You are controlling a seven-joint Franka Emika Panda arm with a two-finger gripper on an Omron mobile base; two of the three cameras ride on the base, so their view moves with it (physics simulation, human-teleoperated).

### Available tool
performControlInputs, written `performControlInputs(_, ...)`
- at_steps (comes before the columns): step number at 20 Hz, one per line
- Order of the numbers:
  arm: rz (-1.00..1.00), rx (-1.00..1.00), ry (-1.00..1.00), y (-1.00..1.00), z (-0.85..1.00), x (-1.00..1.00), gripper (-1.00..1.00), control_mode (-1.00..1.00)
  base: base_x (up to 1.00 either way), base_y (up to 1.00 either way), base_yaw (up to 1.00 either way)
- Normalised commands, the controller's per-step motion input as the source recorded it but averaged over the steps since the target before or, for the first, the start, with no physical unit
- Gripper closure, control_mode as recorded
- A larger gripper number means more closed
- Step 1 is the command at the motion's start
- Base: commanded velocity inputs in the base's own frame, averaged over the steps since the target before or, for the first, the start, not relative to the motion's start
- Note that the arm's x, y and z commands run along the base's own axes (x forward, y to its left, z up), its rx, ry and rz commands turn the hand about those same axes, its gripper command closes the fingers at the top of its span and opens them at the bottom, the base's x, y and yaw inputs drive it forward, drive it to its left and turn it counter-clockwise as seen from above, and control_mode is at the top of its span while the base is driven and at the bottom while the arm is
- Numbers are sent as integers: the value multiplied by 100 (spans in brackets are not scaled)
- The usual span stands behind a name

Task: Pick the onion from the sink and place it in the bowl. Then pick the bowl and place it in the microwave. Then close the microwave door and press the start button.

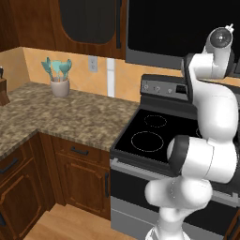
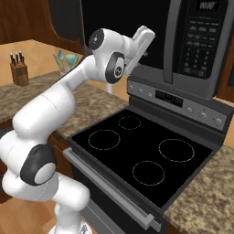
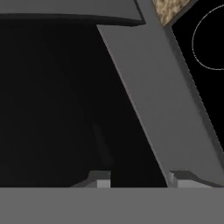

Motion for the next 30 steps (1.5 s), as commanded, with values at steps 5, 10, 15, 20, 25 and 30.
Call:
performControlInputs(5, 2, -5, 0, 18, 1, -83, -100, -100, 0, 0, 0)
performControlInputs(10, 1, -8, 5, 14, 18, -96, -100, -100, 0, 0, 0)
performControlInputs(15, 25, -41, 9, 9, 3, -93, -100, -100, 0, 0, 0)
performControlInputs(20, 32, -52, 28, 3, 0, -90, -100, -100, 0, 0, 0)
performControlInputs(25, 19, -58, 31, 27, 0, -88, -100, -100, 0, 0, 0)
performControlInputs(30, 8, -64, 12, 22, 6, -67, 100, -100, 0, 0, 0)
